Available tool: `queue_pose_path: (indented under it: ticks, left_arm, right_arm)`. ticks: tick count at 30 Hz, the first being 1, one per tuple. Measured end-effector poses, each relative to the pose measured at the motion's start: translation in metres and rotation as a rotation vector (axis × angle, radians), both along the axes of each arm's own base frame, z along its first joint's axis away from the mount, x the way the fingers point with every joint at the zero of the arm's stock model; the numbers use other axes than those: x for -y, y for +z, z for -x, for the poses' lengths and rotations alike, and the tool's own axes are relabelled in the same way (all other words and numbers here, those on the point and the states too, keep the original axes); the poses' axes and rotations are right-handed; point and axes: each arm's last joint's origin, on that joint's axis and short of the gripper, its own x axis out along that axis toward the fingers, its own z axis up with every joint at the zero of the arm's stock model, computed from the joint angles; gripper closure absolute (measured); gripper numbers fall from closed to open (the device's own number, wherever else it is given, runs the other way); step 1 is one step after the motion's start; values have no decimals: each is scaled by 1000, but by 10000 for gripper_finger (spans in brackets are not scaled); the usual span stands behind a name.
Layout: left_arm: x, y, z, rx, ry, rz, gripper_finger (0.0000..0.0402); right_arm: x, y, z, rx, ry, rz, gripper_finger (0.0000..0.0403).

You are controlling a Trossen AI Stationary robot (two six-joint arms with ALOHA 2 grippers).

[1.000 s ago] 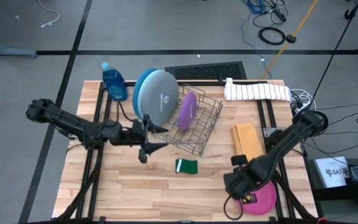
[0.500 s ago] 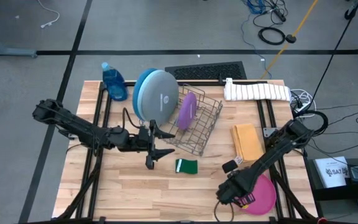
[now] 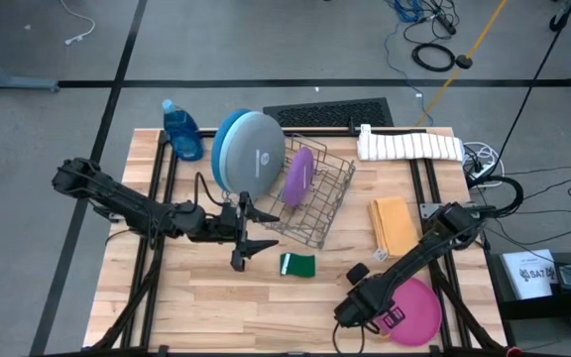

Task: Sort dishes
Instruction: Put the pink plate in the dish rack

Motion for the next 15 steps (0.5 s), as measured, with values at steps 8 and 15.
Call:
queue_pose_path:
  ticks: [8, 15]
  left_arm:
    - [0, 0, 0, -3, 0, -2, 137]
    - [0, 0, 0, -2, 1, -9, 137]
  right_arm:
    - [-2, -13, -3, -22, 29, 11, 304]
    - [0, -12, 0, -55, 11, 16, 390]
